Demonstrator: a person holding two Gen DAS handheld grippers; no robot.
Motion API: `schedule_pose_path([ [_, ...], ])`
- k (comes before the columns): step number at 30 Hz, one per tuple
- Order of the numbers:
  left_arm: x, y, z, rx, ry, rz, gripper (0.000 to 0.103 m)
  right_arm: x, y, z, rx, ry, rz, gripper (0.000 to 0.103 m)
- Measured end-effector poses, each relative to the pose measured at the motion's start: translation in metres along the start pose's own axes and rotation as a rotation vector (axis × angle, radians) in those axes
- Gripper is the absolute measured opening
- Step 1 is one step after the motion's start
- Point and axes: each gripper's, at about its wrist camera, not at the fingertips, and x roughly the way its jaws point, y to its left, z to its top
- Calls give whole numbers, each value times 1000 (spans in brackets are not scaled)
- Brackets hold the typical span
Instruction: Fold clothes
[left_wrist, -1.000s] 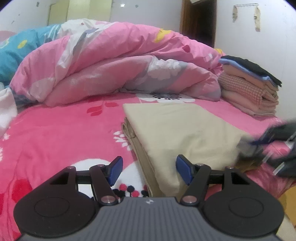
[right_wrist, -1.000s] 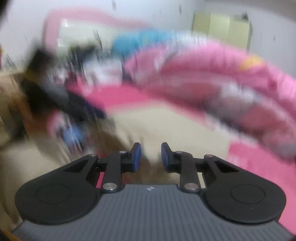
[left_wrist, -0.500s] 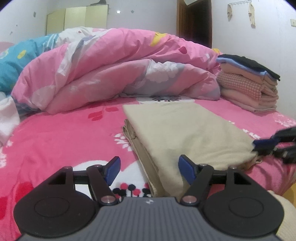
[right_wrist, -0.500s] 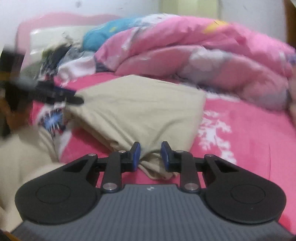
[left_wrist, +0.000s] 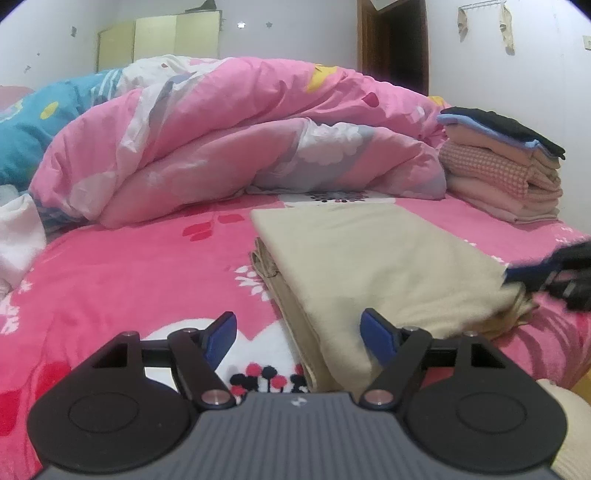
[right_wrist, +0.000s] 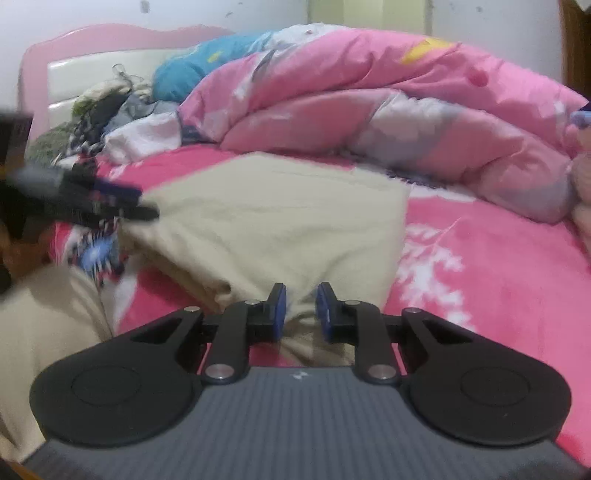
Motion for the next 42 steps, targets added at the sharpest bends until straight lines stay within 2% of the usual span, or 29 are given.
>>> schedule_pose_path([
  [4, -1, 1, 0, -5, 0, -2, 76, -11, 9, 8, -39, -29, 51, 17],
  [6, -3, 1, 0, -3, -6, -6, 76, -1, 15, 3, -60, 10, 66, 17],
  [8, -6, 1, 1, 0, -17, -8, 75, 21, 20, -15, -104, 85, 48, 16],
  [9, -11, 1, 3, -2, -30, 0, 75, 29, 24, -24, -132, 107, 38, 16],
  [13, -34, -2, 20, -10, -124, -6, 72, 27, 28, -23, -136, 101, 22, 16],
  [15, -37, -15, 32, 50, -154, -33, 73, 27, 28, -23, -135, 103, 21, 16],
  [16, -33, -24, 33, 87, -143, -47, 73, 28, 27, -22, -128, 105, 25, 16],
  [18, -18, -42, 28, 159, -63, -62, 73, 30, 28, -22, -126, 109, 24, 16],
  [21, 5, -55, 12, 205, 46, -21, 76, 23, 28, -19, -127, 124, 16, 16],
  [23, 1, -49, 15, 160, 44, -35, 76, 15, 31, -8, -132, 127, 8, 16],
  [26, 4, -39, 15, 97, 65, -62, 81, 0, 37, 15, -132, 36, 38, 16],
  [30, 9, -29, 12, 39, 88, -88, 81, 15, 34, 19, -74, 3, 76, 16],
  [33, 12, -21, 11, -5, 105, -107, 82, 44, 30, -13, -96, 126, 77, 16],
  [36, 16, -13, 9, -48, 122, -127, 82, 35, 34, -1, -89, 141, 53, 17],
  [40, 15, -9, 10, -73, 123, -129, 82, 26, 41, 12, -102, 70, 39, 17],
  [42, 2, -7, 10, -83, 86, -123, 78, 44, 40, -3, -106, 149, 36, 17],
])
